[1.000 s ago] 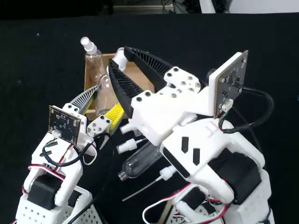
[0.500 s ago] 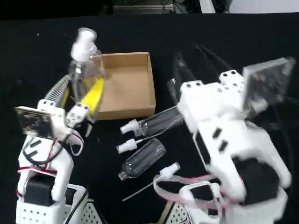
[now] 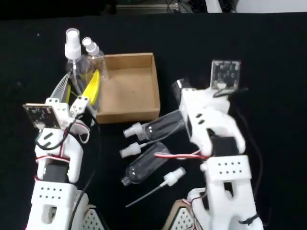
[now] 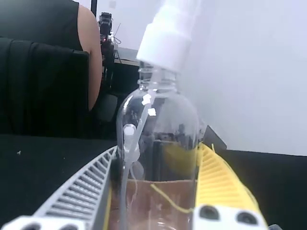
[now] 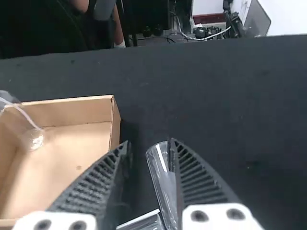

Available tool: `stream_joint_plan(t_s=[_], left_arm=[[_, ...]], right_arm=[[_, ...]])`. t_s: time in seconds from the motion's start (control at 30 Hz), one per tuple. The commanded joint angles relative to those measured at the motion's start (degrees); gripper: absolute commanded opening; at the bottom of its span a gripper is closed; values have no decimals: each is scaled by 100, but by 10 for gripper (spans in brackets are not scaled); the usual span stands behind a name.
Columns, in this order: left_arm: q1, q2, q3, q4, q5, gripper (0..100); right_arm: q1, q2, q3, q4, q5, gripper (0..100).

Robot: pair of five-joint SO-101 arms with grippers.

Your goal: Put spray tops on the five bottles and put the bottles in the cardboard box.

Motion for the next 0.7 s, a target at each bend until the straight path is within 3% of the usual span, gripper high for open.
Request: stream_joint_plan(t_s=[0.0, 0.13, 0.33, 0.67], left_arm=[[-48, 246, 391, -1134, 18, 156], [-215, 536, 444, -1468, 18, 153], [-1771, 1196, -277, -1055, 62, 152], [-3873, 3956, -1974, -1073, 18, 155]], right_arm=[[88, -119, 382, -642, -114, 96], [-70, -101, 549, -695, -114, 96], [-352, -119, 778, -712, -97, 96], [-360, -101, 787, -703, -79, 96]])
